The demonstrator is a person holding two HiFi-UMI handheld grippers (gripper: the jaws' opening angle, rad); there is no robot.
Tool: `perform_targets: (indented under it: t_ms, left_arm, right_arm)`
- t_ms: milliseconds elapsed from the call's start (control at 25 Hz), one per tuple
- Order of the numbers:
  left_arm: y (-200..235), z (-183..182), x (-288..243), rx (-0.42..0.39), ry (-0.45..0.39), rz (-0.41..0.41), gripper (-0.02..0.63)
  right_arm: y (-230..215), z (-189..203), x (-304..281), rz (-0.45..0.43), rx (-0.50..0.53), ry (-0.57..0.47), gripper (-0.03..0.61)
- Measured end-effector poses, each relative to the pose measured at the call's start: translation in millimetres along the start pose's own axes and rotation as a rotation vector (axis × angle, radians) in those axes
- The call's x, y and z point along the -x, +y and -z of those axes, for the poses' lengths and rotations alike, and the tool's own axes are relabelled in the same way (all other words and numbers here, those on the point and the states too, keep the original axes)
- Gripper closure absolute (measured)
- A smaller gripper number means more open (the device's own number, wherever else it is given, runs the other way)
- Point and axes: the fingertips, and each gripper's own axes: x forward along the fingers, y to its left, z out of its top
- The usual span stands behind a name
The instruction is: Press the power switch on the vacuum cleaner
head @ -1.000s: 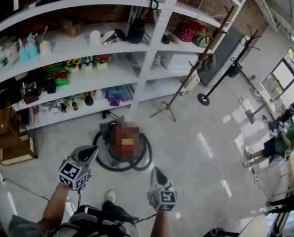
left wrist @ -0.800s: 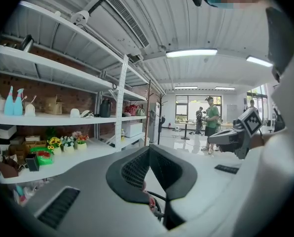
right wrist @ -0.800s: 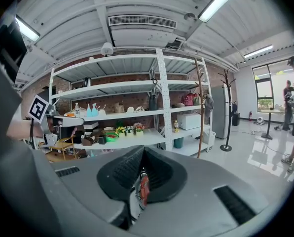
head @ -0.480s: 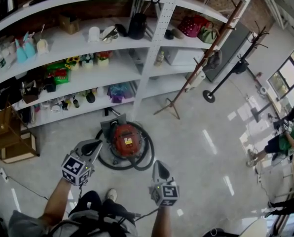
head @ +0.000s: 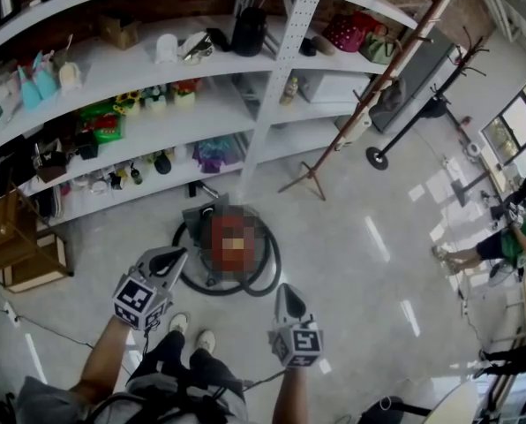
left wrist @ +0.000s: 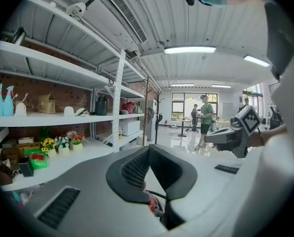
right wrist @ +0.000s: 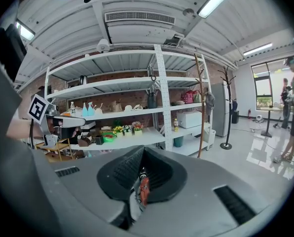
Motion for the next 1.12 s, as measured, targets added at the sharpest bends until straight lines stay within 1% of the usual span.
perform_targets:
  t_ms: [160, 320, 480, 600, 760, 920, 1120]
  left_arm:
    - [16, 1, 0, 0.015, 0.0, 0.012, 0.606]
    - [35, 13, -3, 0.027, 0.005, 0.026, 0.606]
    - [55, 45, -13, 0.035, 0.052, 0.028, 0.606]
    - [61, 69, -21, 0.062, 0.095, 0.035, 0.606]
    - [72, 103, -32, 0.08, 0.126, 0.024, 0.606]
    - [76, 127, -44, 0.095, 0.16, 0.02, 0.606]
    - [81, 157, -61, 0.1, 0.186, 0.021, 0.606]
  right_arm:
    - [14, -8, -9, -0.001, -0.01, 0.01, 0.572]
    - [17, 11, -22, 0.028, 0.007, 0.04, 0.572]
    - [28, 31, -42, 0.017, 0.008, 0.097, 0.572]
    - [27, 50, -56, 0.021, 0.01, 0.116, 0.572]
    - [24, 74, -78, 0.022, 0.004, 0.141, 0.572]
    - [21, 94, -95, 0.01, 0.006, 0.159, 0.572]
    - [13, 119, -114, 0.011, -0.024, 0.181, 0.572]
